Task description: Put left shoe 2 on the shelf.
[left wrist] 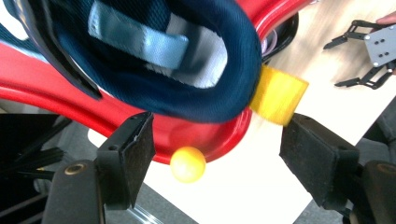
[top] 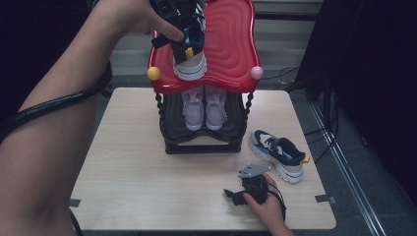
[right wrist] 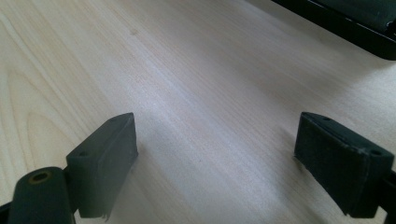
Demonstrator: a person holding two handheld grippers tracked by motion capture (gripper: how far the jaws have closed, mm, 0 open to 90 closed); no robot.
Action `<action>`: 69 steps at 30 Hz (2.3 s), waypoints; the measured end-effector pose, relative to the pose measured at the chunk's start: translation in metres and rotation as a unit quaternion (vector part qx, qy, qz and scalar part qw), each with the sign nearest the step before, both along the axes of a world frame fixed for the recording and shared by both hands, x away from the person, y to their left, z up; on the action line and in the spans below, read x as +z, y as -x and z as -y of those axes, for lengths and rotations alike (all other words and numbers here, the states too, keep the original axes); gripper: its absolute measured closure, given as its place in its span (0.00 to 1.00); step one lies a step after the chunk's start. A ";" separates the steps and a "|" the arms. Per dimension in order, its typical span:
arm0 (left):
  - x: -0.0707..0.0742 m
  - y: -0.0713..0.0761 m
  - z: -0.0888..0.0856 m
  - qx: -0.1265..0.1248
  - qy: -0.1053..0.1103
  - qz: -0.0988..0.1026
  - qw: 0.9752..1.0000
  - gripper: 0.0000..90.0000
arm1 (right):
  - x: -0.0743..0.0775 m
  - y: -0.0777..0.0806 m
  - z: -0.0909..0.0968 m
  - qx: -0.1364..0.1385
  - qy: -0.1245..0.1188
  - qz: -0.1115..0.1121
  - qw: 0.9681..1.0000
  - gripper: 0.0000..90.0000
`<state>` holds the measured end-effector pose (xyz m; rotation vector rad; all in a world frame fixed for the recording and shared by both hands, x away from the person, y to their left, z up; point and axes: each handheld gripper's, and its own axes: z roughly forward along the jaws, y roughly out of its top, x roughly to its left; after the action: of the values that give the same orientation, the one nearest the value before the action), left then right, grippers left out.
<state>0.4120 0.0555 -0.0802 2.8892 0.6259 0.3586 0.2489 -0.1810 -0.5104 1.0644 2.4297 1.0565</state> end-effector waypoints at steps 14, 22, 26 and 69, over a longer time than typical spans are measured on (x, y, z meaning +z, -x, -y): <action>-0.010 0.006 -0.024 0.021 0.004 -0.037 0.999 0.24 | 0.000 0.000 0.000 0.000 0.000 0.000 1.000 0.14; -0.016 0.008 -0.038 0.037 0.017 -0.046 0.998 0.22 | 0.000 0.000 0.000 0.000 0.000 0.000 1.000 0.14; -0.021 0.010 -0.045 0.041 0.016 -0.049 0.998 0.22 | 0.000 0.000 0.000 0.000 0.000 0.000 1.000 0.14; -0.086 0.039 -0.104 0.070 -0.001 -0.089 0.994 0.25 | 0.000 0.000 0.000 0.000 0.002 0.000 1.000 0.14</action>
<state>0.3728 0.1598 -0.1658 2.9072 0.8609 0.1198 0.2487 -0.1811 -0.5101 1.0638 2.4304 1.0498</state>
